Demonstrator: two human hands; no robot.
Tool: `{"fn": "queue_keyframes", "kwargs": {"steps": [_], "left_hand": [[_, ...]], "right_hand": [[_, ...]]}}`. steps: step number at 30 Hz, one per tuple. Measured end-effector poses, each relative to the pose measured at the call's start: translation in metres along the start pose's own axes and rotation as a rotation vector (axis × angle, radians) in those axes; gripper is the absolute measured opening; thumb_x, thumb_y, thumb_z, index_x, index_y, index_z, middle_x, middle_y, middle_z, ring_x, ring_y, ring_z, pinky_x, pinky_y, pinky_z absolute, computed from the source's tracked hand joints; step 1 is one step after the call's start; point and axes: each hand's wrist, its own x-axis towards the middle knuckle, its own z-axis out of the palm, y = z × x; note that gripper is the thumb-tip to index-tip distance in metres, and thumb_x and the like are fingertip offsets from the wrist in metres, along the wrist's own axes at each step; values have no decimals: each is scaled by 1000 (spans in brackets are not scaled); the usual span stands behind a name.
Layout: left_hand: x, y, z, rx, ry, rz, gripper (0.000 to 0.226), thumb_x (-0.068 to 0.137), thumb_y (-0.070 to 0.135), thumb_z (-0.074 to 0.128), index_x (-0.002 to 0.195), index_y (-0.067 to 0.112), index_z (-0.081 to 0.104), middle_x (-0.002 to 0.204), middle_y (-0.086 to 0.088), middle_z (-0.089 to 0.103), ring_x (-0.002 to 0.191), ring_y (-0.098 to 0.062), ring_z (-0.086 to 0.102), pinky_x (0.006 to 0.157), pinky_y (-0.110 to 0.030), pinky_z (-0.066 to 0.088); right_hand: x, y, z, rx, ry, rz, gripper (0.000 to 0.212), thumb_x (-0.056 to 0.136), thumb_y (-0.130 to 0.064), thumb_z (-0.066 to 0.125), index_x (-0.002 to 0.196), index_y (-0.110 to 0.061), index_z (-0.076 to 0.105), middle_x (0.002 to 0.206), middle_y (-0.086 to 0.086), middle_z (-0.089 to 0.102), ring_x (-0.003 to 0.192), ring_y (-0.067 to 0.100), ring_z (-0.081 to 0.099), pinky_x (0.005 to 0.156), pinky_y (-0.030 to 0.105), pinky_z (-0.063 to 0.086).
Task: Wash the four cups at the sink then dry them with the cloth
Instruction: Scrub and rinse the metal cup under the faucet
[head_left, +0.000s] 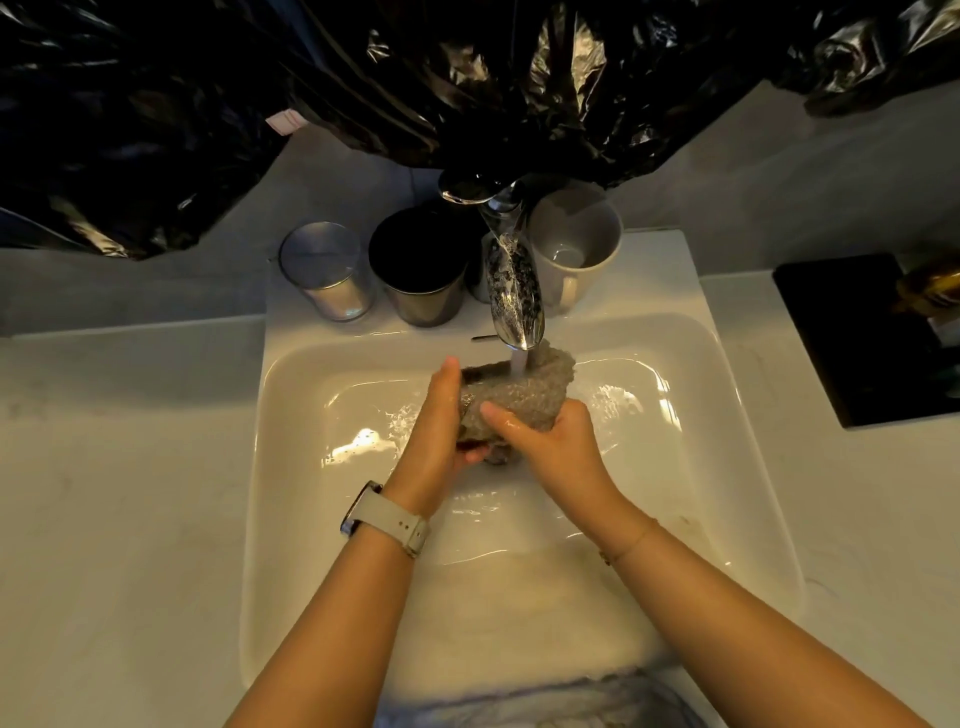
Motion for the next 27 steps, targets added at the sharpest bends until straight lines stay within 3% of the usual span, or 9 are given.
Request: {"fn": "queue_keyframes", "kwargs": {"steps": [3, 6, 8, 11, 13, 17, 22, 25, 27], "left_hand": [[2, -8, -8, 300, 32, 346, 23, 98, 53, 38, 108, 37, 51, 104, -4, 65, 96, -29, 65, 80, -45, 57], [1, -10, -19, 529, -35, 576, 22, 92, 56, 37, 111, 47, 45, 111, 4, 58, 103, -16, 60, 85, -32, 52], [-1, -7, -20, 476, -72, 512, 25, 93, 58, 36, 112, 46, 46, 110, 8, 59, 96, -11, 60, 77, -25, 50], [3, -1, -20, 94, -117, 154, 43, 101, 59, 26, 116, 29, 53, 98, 1, 68, 70, -12, 62, 54, -24, 45], [6, 3, -18, -45, -103, -43, 60, 101, 60, 24, 120, 15, 59, 103, -11, 71, 83, -22, 67, 64, -31, 50], [5, -5, -15, 221, 40, 244, 35, 100, 53, 31, 111, 28, 53, 107, -10, 65, 92, -23, 64, 76, -40, 53], [2, -12, -22, 505, -68, 597, 30, 96, 53, 33, 117, 38, 46, 114, 4, 56, 104, -16, 59, 87, -33, 50], [-1, -3, -20, 333, -98, 393, 29, 99, 54, 33, 116, 37, 50, 103, 7, 63, 84, -6, 62, 68, -22, 49], [0, 4, -16, 72, -94, 117, 41, 102, 55, 31, 113, 27, 58, 95, -1, 72, 80, -13, 67, 65, -29, 53]], "right_hand": [[13, -14, -6, 109, -68, 195, 23, 82, -11, 72, 103, -2, 71, 92, 11, 74, 83, 19, 72, 69, 25, 56], [23, -23, -16, 295, -231, 428, 37, 73, -22, 75, 105, -5, 69, 93, 12, 72, 85, 21, 69, 72, 31, 56], [24, -17, -15, 273, -212, 368, 35, 75, -17, 74, 107, -3, 68, 97, 14, 71, 89, 24, 68, 78, 33, 55], [16, -7, -9, -34, -152, 132, 27, 79, -10, 76, 101, 4, 70, 97, 25, 71, 88, 31, 69, 83, 37, 55], [11, -4, -8, -162, -207, 48, 20, 79, -4, 76, 96, 5, 70, 92, 27, 71, 83, 35, 69, 81, 42, 55], [16, -13, -11, -109, -272, 104, 20, 78, 4, 74, 96, -4, 69, 95, 23, 71, 86, 29, 68, 81, 45, 55], [28, -20, -23, 235, -374, 348, 25, 75, -6, 71, 100, -10, 72, 100, 13, 70, 97, 24, 66, 85, 33, 55], [23, -19, -22, 44, -335, 207, 27, 79, -2, 73, 106, -2, 69, 101, 19, 71, 94, 26, 68, 86, 35, 55], [19, -16, -17, -152, -321, 62, 25, 80, -1, 74, 103, 5, 67, 96, 27, 70, 87, 33, 69, 82, 43, 57]]}}
